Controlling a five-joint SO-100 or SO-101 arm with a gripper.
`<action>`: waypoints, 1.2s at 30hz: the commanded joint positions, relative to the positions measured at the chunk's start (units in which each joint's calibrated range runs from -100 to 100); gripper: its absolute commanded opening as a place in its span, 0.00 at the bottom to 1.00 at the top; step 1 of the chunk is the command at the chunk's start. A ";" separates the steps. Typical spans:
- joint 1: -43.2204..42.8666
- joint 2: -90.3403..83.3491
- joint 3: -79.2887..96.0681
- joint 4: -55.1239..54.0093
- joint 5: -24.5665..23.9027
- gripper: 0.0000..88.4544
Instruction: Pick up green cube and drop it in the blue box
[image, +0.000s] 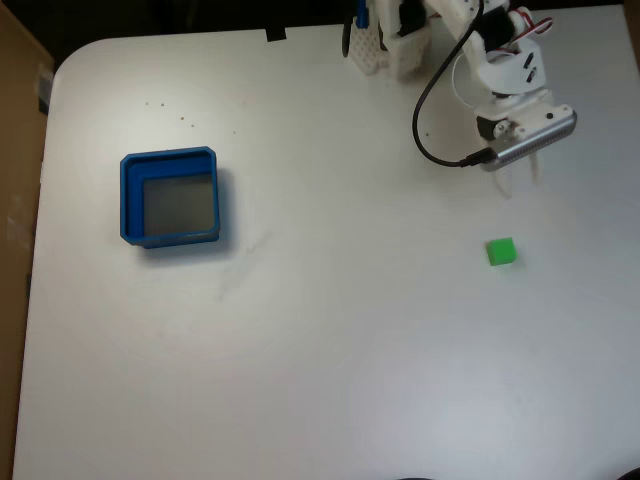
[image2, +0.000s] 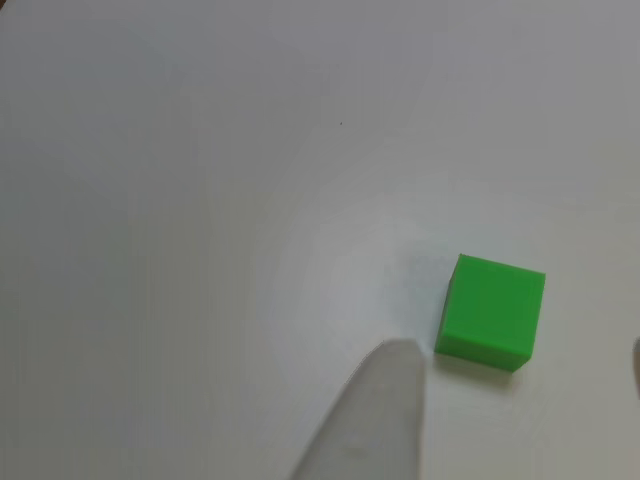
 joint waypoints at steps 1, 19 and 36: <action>0.62 0.44 -5.53 -0.72 -0.15 0.26; 1.78 28.77 -34.98 17.74 0.00 0.27; 2.72 40.64 -45.91 19.14 -0.10 0.27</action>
